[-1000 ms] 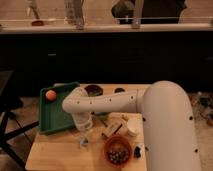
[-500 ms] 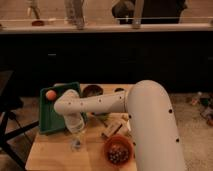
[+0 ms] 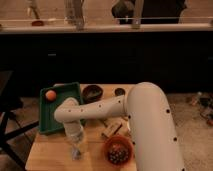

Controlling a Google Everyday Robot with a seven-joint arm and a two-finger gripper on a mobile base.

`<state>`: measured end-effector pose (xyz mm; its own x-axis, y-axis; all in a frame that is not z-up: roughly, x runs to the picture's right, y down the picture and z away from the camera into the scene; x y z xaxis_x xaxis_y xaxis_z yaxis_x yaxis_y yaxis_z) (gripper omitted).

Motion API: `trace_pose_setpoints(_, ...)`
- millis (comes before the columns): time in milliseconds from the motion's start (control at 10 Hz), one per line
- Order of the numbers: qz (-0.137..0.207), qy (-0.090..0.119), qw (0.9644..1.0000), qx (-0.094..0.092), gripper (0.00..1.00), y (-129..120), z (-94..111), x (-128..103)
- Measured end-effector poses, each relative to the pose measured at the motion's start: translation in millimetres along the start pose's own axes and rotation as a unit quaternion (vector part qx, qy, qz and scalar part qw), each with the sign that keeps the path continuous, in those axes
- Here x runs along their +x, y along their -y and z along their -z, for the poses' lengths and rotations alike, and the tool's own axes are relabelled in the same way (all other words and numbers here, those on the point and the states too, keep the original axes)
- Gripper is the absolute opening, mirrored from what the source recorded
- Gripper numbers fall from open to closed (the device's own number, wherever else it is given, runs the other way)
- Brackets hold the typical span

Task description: Wipe table surface with towel

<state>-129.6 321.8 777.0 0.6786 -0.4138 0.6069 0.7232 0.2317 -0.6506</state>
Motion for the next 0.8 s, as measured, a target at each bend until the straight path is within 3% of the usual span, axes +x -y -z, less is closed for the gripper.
trace_pose_setpoints(500, -0.005, -0.005, 1.0, -0.001, 0.0, -2.2, 1.9, 6.8)
trace_pose_setpoints(800, -0.023, -0.013, 0.9995, 0.015, 0.0, 10.2, 19.9, 29.3)
